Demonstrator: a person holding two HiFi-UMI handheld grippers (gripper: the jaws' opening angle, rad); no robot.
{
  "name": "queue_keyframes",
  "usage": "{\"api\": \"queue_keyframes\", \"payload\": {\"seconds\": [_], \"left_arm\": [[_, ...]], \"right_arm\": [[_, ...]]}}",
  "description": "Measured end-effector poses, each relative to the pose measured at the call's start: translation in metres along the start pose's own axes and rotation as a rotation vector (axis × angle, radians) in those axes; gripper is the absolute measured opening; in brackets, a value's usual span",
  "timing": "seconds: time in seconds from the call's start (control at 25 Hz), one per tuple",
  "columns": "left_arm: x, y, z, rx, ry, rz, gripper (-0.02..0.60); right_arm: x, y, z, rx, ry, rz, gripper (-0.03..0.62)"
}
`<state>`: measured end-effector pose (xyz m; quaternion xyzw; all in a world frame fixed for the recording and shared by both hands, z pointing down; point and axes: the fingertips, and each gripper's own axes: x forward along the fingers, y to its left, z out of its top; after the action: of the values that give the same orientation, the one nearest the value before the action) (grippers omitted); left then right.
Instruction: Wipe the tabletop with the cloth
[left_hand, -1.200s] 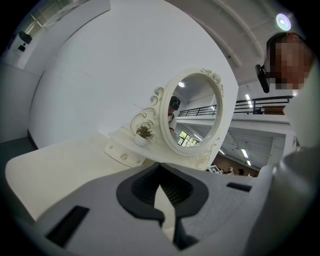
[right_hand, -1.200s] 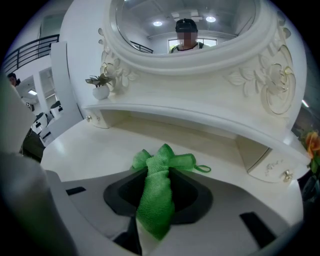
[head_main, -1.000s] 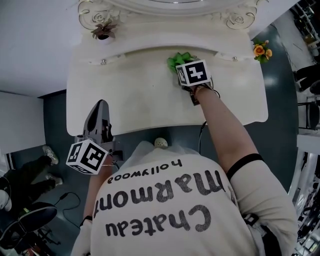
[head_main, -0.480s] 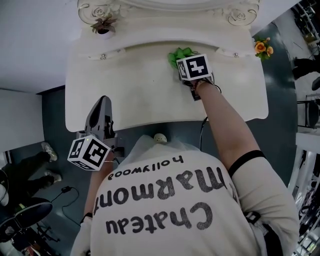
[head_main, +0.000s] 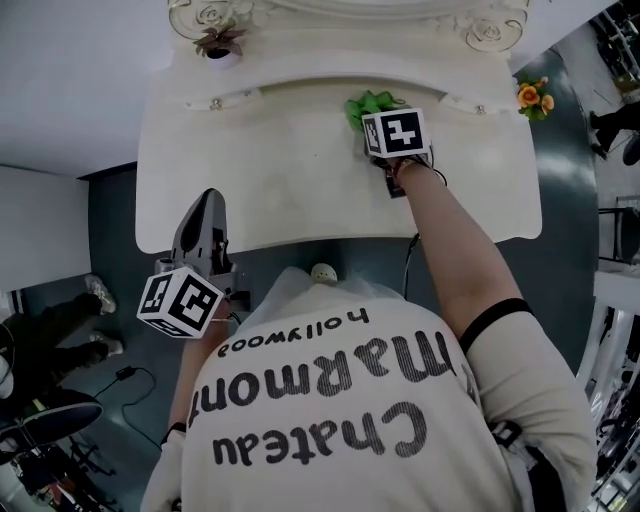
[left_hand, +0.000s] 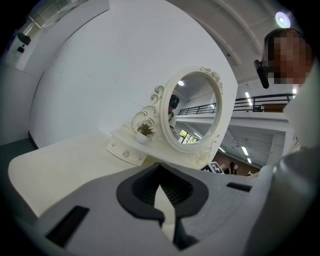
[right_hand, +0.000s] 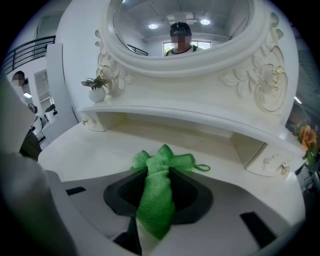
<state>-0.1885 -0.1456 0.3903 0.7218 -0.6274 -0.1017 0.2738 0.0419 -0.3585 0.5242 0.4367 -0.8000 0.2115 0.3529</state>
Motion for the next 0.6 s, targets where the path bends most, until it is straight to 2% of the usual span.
{"api": "queue_keyframes", "payload": {"seconds": [0.12,0.24,0.36,0.52,0.6], "left_arm": [[-0.005,0.003,0.003,0.024,-0.009,0.016,0.008],[-0.011,0.009,0.006,0.013,-0.016,0.029,0.008],[-0.015,0.016,0.005,-0.015,-0.021,0.052,0.008],[-0.022,0.015,0.003,-0.02,-0.02,0.069,0.008],[-0.026,0.016,0.006,0.0,-0.027,0.083,0.008]], "right_arm": [[0.0,0.0,0.002,0.06,-0.03,-0.012,0.14],[-0.008,0.017,0.014,0.17,-0.106,0.042,0.143],[-0.016,0.073,0.037,0.175,-0.191,0.201,0.144],[-0.022,0.158,0.041,0.101,-0.176,0.45,0.144],[-0.023,0.188,0.037,0.06,-0.157,0.538,0.144]]}}
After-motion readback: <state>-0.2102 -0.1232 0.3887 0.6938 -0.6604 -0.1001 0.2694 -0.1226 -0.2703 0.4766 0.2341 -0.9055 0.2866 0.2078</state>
